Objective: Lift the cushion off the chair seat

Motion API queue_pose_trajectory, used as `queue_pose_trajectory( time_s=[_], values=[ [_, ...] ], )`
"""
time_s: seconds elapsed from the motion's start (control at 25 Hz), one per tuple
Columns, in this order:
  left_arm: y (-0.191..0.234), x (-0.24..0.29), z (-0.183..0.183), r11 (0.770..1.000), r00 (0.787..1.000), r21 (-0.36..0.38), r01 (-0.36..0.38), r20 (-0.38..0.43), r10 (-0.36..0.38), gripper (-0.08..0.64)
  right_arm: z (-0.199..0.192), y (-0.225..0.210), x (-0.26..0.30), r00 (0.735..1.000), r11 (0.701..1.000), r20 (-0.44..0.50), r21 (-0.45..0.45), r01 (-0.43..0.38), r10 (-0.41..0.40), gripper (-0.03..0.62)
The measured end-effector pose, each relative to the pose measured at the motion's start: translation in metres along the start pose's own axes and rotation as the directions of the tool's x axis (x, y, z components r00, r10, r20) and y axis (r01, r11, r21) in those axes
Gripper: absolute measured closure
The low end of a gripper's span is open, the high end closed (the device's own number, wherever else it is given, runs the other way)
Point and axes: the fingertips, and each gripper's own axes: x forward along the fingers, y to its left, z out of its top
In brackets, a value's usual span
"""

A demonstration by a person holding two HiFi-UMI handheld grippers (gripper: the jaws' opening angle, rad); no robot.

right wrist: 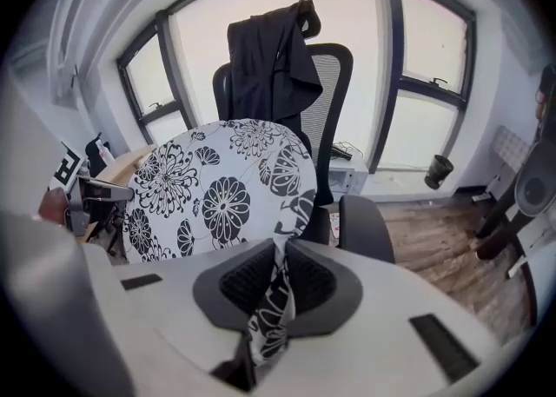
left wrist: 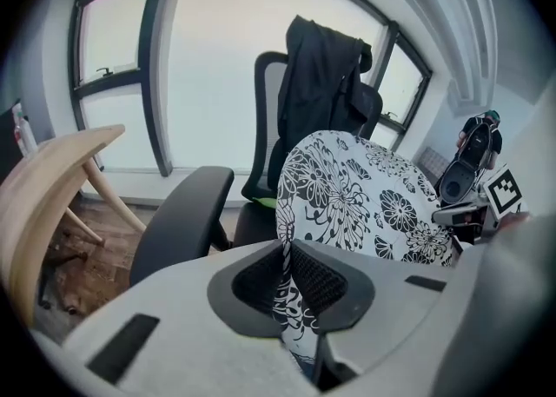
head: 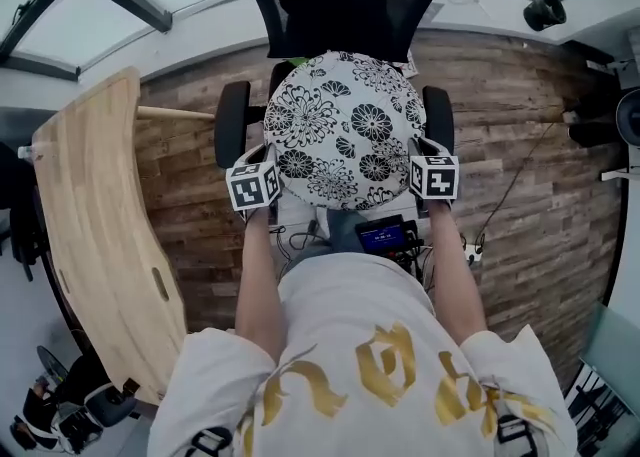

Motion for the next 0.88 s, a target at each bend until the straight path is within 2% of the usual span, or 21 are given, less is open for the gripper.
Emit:
queue_pose_trajectory(
  time_s=[0.36,0.6,0.88],
  values=[
    [-0.003,-0.027,0.019,0.999,0.999,0.04,-0.012,0.049,0.01,0.526,0.011,0.001,-0.024,0.998,0.998,0.067,0.06,-0.006,0.002,0.558],
    [-0.005,-0.035,0.031,0.999,0.998,0.036,-0.019,0.065,0.017,0.526,0.027,0.001,-0.032,0.994,0.999,0.104,0.048,-0.024,0.019,0.558],
    [0.001,-0.041,0.033,0.999,0.997,0.009,-0.033,0.071,0.032,0.527,0.029,0.007,-0.029,0.994,0.996,0.106,0.075,-0.042,0.034,0.558]
  ],
)
